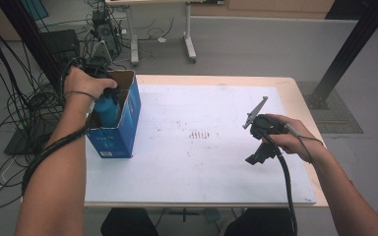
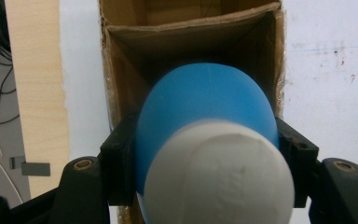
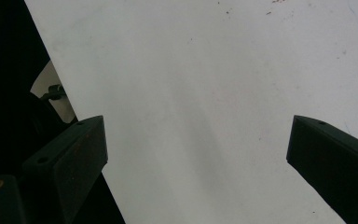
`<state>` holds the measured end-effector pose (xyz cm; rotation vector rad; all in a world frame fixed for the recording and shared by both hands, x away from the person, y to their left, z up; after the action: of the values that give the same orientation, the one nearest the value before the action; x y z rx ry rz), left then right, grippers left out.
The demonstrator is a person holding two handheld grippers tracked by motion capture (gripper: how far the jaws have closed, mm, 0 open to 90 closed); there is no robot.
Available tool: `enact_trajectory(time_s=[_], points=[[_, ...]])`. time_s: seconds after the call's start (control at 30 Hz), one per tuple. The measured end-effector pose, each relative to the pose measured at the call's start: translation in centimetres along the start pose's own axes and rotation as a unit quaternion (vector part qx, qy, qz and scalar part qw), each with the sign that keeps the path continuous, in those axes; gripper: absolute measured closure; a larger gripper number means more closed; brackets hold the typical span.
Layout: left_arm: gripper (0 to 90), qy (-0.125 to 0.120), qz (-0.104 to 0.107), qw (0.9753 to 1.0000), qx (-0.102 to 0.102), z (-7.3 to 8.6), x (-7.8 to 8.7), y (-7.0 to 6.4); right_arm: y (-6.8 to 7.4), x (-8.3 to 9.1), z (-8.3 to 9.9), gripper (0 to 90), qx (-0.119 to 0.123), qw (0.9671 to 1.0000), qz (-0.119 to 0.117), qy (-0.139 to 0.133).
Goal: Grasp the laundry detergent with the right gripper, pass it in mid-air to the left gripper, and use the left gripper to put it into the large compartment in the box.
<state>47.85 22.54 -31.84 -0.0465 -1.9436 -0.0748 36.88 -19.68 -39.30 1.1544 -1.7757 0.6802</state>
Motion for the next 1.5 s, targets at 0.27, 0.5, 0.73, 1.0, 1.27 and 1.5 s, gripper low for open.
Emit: enact_trajectory(time_s=[0.27, 0.5, 0.73, 1.0, 1.27, 1.5], points=[[37.7, 0.000, -0.001, 1.0000, 0.004, 0.6, -1.4, -0.1, 0.1, 0.0, 0.1, 5.2, -0.002, 1.0000, -0.001, 0.001], [37.7, 0.005, -0.001, 1.0000, 0.007, 1.2, -2.4, -0.1, 0.1, 0.1, 0.4, 5.2, -0.001, 1.0000, -0.001, 0.002], [37.7, 0.007, -0.001, 0.9999, 0.009, 1.5, -3.0, -0.2, 0.1, 0.1, 0.4, 5.2, -0.001, 1.0000, -0.001, 0.002], [37.7, 0.007, -0.001, 0.9999, 0.010, 1.8, -3.4, -0.2, 0.1, 0.0, 0.4, 5.3, -0.001, 1.0000, -0.001, 0.003], [37.6, 0.006, -0.001, 0.9999, 0.011, 1.8, -3.5, -0.2, 0.1, 0.0, 0.4, 5.3, -0.001, 1.0000, -0.002, 0.002], [37.6, 0.005, -0.002, 0.9999, 0.010, 1.8, -3.5, -0.2, 0.2, 0.0, 0.3, 5.3, 0.000, 1.0000, -0.003, 0.000]])
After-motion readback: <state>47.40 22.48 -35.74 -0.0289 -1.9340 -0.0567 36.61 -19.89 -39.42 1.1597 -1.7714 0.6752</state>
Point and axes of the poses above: each handheld gripper's, and its own axes: x roughly backward along the jaws, z roughly out of its underside, y roughly to its left, the point moved 9 cm from there along -x, roughly forward along the jaws, and after that the axes turned 10 degrees about -y, right-handed, at the moved point
